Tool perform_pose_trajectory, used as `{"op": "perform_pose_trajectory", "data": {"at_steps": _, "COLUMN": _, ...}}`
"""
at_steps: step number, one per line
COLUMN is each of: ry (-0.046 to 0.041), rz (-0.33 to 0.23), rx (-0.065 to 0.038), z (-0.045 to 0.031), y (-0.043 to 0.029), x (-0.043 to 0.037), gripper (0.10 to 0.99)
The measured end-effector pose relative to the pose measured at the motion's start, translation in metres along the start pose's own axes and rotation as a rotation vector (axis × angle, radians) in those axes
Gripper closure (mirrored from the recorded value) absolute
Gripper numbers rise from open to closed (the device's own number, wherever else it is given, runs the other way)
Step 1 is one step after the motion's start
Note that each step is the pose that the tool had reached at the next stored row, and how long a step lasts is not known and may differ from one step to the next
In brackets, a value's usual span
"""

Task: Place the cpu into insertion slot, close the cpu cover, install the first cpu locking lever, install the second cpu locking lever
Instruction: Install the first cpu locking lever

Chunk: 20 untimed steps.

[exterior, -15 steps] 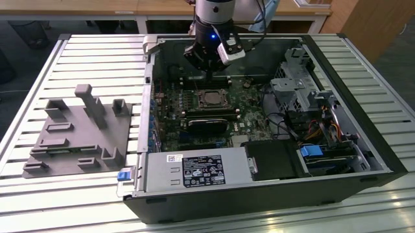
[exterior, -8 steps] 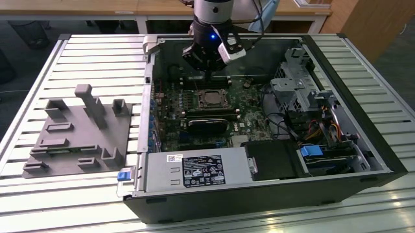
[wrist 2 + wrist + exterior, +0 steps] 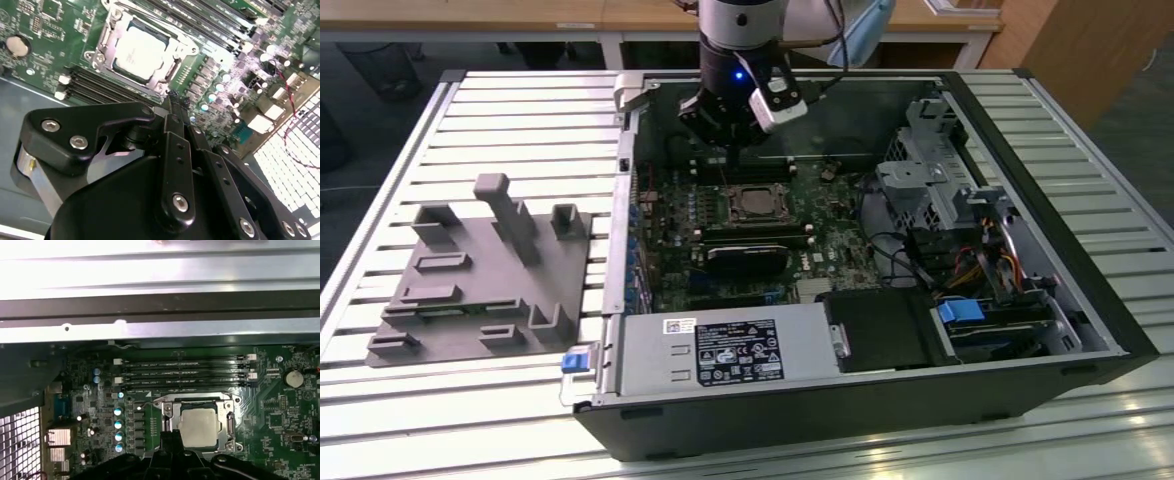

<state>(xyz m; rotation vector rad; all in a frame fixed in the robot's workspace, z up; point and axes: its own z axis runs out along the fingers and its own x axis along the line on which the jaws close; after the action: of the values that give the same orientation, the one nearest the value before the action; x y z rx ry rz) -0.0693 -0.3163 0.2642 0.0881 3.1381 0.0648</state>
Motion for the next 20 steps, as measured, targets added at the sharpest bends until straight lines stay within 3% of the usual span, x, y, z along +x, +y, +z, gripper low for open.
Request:
{"op": "perform_pose_trajectory", "data": {"at_steps": 12, "ry": -0.0026, "rz": -0.001, "rx": 0.0, "z": 0.0021, "y": 0.0023, "x": 0.027, "gripper": 0.98}}
{"op": "perform_pose_trajectory", "data": {"at_steps": 20, "ry": -0.0065, "rz": -0.018, "rx": -0.001, "z": 0.0063, "y": 0.0119, "x": 0.0318, "gripper": 0.98}}
